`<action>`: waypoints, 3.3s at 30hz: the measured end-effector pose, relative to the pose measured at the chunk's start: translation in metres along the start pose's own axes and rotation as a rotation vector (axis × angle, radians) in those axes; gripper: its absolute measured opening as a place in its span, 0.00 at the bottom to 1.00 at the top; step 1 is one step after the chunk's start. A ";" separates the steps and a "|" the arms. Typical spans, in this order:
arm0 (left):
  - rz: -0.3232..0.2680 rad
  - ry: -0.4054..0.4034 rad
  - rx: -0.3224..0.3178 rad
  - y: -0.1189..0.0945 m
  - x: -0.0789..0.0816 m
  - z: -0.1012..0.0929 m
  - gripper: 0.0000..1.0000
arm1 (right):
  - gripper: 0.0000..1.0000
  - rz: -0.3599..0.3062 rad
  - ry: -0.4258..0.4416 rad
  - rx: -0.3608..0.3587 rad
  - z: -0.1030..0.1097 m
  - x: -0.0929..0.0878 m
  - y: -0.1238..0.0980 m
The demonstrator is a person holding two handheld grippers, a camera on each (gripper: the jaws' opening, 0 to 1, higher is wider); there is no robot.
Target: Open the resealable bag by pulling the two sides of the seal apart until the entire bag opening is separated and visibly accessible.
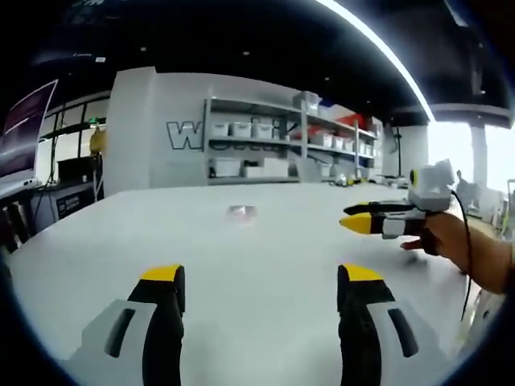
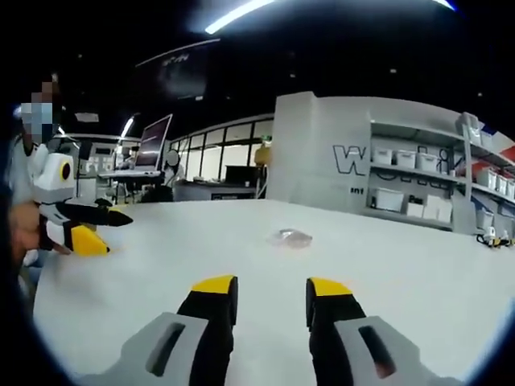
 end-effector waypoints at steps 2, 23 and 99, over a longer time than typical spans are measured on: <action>0.001 0.001 -0.002 0.000 0.000 -0.001 0.77 | 0.31 0.004 -0.012 0.005 0.001 0.000 0.001; 0.004 0.002 0.000 0.000 -0.002 -0.002 0.77 | 0.22 0.050 -0.112 0.085 -0.001 0.003 0.040; 0.018 -0.029 -0.013 0.002 -0.003 -0.004 0.76 | 0.16 0.167 -0.246 0.107 -0.020 -0.011 0.161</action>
Point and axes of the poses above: the point that each gripper's makers call its tool centre point, and the gripper's own axes: y roughly forward along the fingers, z roughly to its left, x roughly out of its top, the point moved 2 cm from there along -y, roughly backward along the fingers, and after that the axes turned 1 degree about x, right-handed, at the moved point
